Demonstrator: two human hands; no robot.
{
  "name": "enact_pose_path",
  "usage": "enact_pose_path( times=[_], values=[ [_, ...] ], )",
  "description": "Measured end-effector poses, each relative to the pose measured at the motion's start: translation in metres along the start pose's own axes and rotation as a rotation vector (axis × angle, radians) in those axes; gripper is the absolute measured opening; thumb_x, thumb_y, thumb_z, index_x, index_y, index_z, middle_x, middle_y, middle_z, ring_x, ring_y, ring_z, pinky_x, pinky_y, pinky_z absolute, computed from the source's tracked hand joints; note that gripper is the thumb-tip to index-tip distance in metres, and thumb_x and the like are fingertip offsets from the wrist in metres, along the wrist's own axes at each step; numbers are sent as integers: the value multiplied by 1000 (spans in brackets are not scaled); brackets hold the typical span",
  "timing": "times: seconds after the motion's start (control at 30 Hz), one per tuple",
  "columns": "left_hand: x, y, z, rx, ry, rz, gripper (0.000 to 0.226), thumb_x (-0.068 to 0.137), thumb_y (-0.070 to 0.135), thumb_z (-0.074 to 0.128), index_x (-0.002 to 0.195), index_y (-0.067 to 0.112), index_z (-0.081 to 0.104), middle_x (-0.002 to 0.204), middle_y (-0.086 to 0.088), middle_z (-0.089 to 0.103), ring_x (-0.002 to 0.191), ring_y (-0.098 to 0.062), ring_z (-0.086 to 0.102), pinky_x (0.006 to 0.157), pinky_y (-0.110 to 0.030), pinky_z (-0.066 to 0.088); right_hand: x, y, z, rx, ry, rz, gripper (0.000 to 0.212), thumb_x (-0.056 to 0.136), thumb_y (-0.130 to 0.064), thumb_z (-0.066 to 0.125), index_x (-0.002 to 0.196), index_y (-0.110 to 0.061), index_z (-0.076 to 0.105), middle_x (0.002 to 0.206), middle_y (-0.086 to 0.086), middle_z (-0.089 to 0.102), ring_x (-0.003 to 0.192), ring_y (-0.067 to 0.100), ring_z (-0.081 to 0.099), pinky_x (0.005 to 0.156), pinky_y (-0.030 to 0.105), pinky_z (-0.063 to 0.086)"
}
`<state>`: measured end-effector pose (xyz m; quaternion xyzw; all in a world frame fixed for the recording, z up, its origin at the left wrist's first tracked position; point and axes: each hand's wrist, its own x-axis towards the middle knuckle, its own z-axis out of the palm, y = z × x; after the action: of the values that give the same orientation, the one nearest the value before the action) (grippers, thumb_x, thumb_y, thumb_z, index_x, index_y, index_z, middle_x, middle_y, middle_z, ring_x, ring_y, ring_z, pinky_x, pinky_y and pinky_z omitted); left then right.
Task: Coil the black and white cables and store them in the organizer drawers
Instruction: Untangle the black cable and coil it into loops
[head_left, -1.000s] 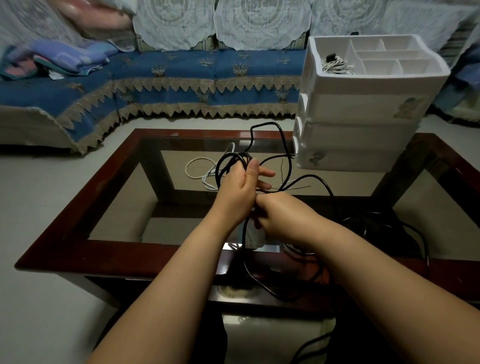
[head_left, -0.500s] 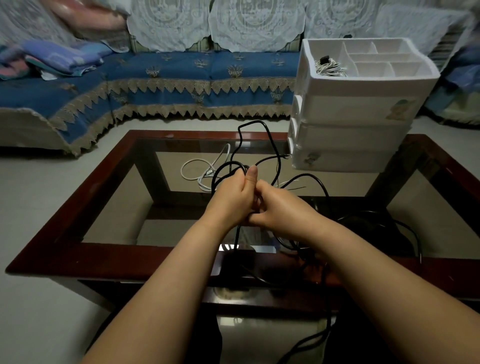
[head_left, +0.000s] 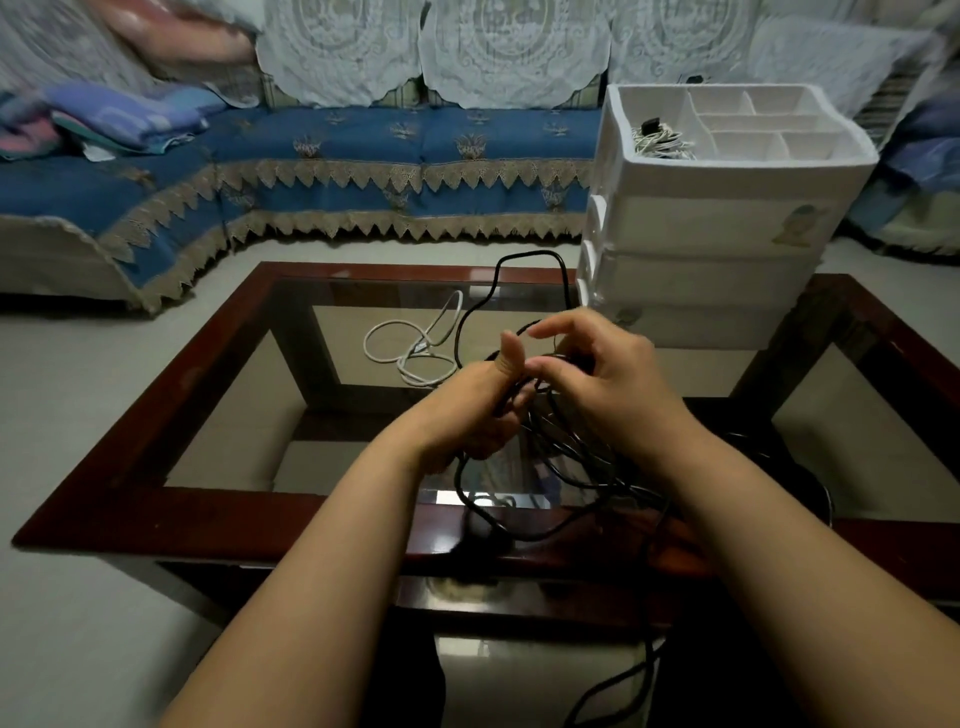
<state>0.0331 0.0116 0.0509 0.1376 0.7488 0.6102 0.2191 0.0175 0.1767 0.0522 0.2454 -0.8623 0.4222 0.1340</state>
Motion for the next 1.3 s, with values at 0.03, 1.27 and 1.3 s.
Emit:
enact_pose_path(
  times=[0.03,1.27,1.3],
  values=[
    [-2,0,0,-29,-26,-1,60,70,77,24,66,19,37,55,2,29,45,-10,19,41,-19,16,2,3,-3,-9,5,-1,29,81,-48,59,107,-34,61,91,-11,59,82,5,58,72,35,53],
    [-4,1,-15,-1141,57,305,56,102,43,21,85,9,63,123,-12,58,26,-6,33,30,-8,24,-1,-12,29,878,-442,555,50,100,-42,33,124,0,47,85,13,68,68,20,66,59,26,53],
    [-3,0,-15,-1146,77,310,54,102,42,21,86,8,60,127,-13,58,26,-6,34,30,-8,23,-2,-11,29,882,-401,556,46,100,-39,37,122,0,46,84,12,68,69,20,67,60,26,54]
  ],
)
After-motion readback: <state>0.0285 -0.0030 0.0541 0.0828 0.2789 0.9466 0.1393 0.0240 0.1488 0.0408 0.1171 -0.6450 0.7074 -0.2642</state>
